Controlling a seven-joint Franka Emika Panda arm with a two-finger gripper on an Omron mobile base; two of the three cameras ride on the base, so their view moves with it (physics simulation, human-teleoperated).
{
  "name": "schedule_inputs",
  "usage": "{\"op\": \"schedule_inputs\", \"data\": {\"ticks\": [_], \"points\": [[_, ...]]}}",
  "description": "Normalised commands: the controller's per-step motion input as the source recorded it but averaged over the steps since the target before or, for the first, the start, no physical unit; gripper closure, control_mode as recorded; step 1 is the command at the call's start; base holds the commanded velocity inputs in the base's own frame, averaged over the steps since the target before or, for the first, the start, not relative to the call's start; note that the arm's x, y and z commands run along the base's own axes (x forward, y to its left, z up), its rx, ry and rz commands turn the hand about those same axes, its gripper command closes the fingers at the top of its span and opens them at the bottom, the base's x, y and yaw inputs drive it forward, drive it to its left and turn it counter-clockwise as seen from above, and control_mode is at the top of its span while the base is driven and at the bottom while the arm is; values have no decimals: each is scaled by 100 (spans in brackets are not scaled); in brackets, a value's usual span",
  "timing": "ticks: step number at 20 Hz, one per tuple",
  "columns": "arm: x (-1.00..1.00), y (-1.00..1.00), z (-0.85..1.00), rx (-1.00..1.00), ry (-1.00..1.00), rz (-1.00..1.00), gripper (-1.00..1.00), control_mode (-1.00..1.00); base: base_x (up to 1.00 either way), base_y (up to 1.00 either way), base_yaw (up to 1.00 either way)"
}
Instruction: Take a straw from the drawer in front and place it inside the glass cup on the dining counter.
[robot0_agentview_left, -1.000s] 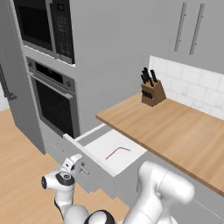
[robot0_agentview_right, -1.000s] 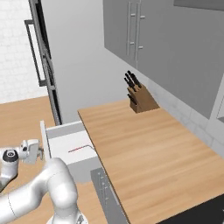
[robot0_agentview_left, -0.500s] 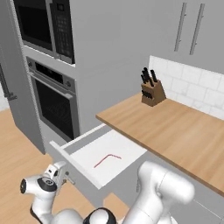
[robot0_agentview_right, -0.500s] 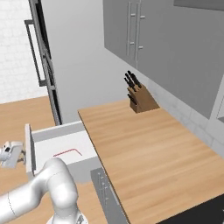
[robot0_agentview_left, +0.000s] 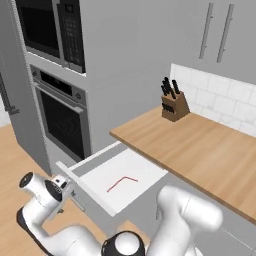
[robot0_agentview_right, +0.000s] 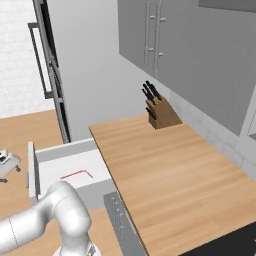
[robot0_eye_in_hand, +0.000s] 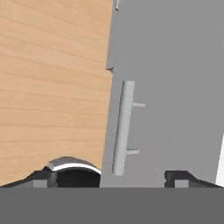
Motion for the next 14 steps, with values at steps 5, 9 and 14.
{"op": "schedule_inputs", "data": {"ticks": [5,9,14], "points": [[-49,-83,100,30,0,-4,-100,-100,0,0,0],[13,-100,84,28,2,-8,-100,-100,0,0,0],[65,-90,21,17,10,-6,-100,-100,0,0,0]]}}
